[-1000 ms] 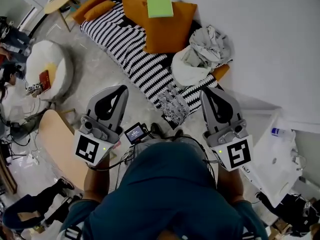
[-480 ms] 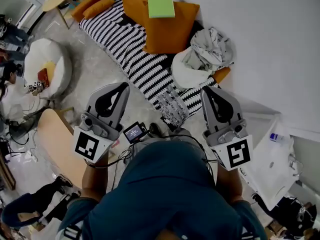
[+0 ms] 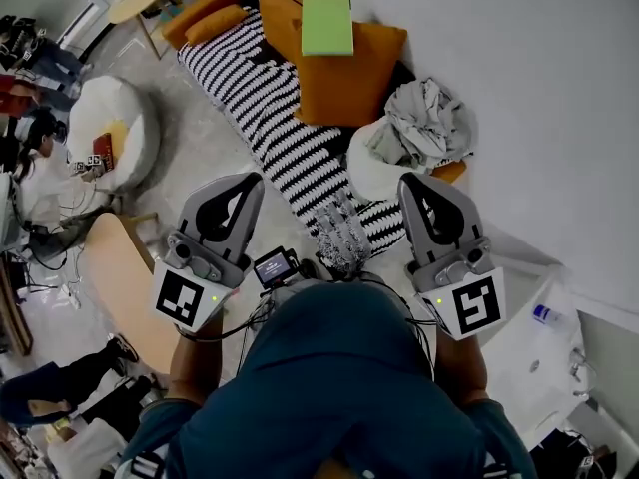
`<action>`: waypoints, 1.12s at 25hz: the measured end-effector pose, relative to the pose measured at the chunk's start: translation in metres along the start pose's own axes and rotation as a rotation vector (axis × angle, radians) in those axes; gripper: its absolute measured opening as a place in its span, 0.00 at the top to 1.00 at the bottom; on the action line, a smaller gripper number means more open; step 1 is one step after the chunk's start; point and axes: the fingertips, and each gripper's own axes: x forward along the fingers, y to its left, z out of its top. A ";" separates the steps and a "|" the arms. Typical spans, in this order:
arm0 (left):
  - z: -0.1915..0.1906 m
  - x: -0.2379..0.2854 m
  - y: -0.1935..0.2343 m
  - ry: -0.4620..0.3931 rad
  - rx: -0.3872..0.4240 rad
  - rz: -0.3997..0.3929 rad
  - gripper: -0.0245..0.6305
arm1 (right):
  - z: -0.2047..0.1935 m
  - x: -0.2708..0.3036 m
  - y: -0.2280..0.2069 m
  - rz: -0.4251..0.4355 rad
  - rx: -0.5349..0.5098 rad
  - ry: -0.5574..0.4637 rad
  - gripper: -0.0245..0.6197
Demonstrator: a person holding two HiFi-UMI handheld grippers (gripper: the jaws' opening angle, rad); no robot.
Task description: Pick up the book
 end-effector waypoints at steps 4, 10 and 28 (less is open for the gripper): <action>0.001 0.017 -0.012 0.013 0.007 0.022 0.96 | -0.004 -0.005 -0.016 0.034 0.014 -0.009 0.94; -0.006 0.030 -0.013 0.034 -0.007 0.035 0.96 | -0.010 -0.003 -0.032 0.047 0.040 -0.003 0.94; -0.037 0.097 0.066 -0.095 -0.348 -0.078 0.96 | -0.016 0.025 -0.064 -0.073 -0.011 0.041 0.94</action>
